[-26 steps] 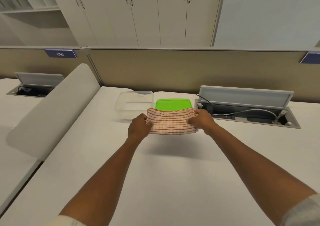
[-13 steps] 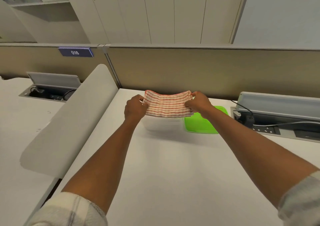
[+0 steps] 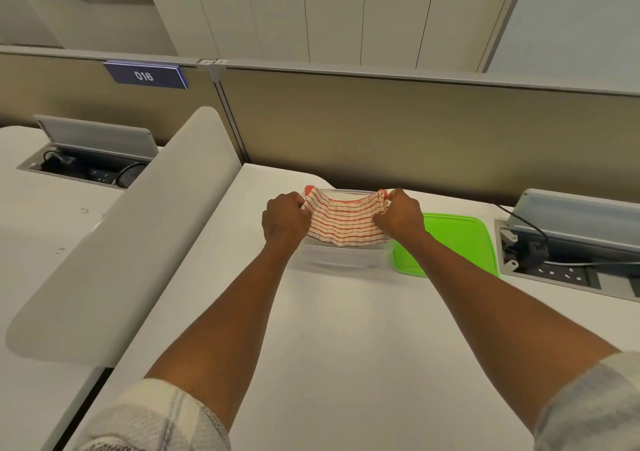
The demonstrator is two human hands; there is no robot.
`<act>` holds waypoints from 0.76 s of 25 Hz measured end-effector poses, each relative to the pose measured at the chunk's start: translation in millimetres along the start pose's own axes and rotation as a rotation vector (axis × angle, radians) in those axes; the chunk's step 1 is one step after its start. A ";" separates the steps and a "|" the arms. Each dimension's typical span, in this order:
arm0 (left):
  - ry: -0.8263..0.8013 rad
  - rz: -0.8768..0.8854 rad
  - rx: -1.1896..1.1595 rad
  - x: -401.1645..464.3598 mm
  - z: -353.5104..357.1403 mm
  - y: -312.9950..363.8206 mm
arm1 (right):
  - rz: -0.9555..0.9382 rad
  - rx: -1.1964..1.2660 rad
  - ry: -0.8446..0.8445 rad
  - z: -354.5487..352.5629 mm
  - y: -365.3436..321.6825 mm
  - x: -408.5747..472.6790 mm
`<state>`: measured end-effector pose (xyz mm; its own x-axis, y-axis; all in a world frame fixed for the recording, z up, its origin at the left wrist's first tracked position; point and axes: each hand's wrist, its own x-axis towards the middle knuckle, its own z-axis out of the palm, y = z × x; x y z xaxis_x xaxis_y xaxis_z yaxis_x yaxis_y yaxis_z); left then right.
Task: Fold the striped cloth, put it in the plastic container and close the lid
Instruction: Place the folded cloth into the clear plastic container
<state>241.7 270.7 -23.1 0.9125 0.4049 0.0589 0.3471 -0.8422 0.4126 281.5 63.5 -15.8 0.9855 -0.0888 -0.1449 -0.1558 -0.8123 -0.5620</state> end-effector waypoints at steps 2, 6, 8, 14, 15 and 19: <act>0.052 0.036 0.126 -2.5 4.4 1.0 | -0.060 -0.088 0.020 2.3 1.8 -3.1; 0.038 0.061 0.296 -5.3 11.6 2.2 | -0.119 -0.236 0.055 3.7 2.4 -8.3; 0.009 0.066 0.332 -6.3 13.2 2.7 | -0.127 -0.260 0.058 4.2 2.7 -10.8; -0.034 0.113 0.359 -11.3 15.1 0.7 | -0.176 -0.302 0.063 2.9 7.2 -15.6; -0.043 0.119 0.369 -11.2 15.1 0.4 | -0.189 -0.317 0.057 2.5 8.6 -15.6; -0.083 0.063 0.284 -16.0 15.0 3.0 | -0.223 -0.280 0.055 1.4 13.3 -19.1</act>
<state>231.4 256.3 -36.4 0.9447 0.3278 -0.0027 0.3250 -0.9355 0.1386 260.6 55.2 -21.6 0.9965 0.0834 0.0040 0.0801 -0.9409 -0.3290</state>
